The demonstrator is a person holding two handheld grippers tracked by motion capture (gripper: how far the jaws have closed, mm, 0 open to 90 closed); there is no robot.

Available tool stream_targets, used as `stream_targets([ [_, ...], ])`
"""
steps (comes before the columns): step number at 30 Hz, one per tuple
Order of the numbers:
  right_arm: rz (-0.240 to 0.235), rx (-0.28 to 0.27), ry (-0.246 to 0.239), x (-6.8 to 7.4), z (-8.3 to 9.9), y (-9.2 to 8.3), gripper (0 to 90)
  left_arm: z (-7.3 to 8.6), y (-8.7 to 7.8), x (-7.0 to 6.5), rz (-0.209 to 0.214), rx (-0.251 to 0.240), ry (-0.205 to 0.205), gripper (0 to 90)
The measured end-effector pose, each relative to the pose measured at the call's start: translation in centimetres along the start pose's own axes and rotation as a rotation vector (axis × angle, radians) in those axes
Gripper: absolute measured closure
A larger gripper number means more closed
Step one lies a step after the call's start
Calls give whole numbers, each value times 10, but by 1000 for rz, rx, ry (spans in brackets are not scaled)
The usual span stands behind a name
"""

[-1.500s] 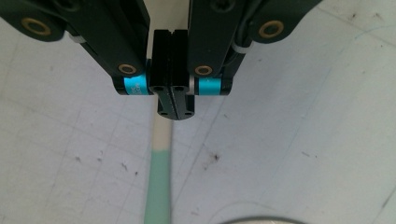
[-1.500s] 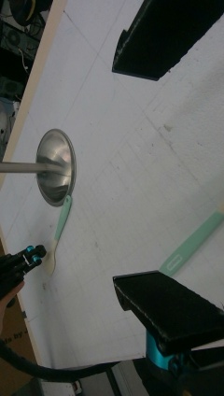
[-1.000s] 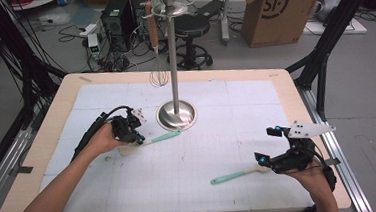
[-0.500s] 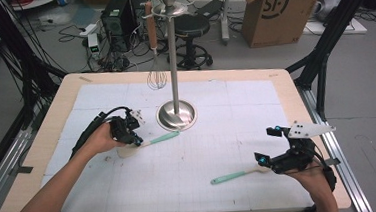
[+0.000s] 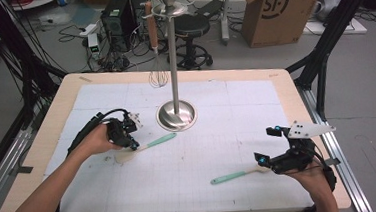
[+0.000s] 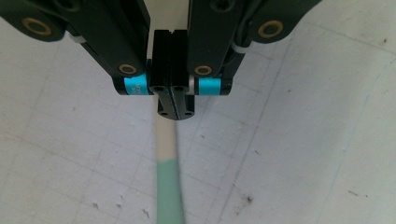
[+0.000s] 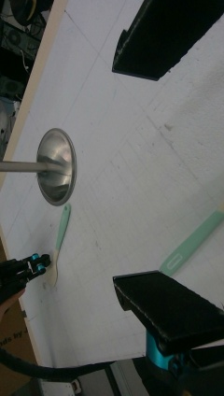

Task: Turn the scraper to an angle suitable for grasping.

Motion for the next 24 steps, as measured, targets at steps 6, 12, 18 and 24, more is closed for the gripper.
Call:
stream_targets([
  [6,-2,1,-2,1,-1,0,0,4,-4,-1,-2,3,11,900],
  [12,-3,2,-3,0,0,1,0,-2,-3,-2,-12,-28,3,900],
  [18,-3,5,3,0,1,1,0,-3,4,-1,-20,-14,-2,900],
  [24,-3,3,2,0,1,1,0,-2,4,-2,-18,-8,-2,900],
])
Point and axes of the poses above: each handheld gripper's, and its own axes: y roughly forward along the jaws, z roughly out of its underside, x roughly to its left, the point moved 3 cm from there along y, roughly forward along the jaws, and after that the axes turned 12 degrees about -y, right-handed, at the moved point
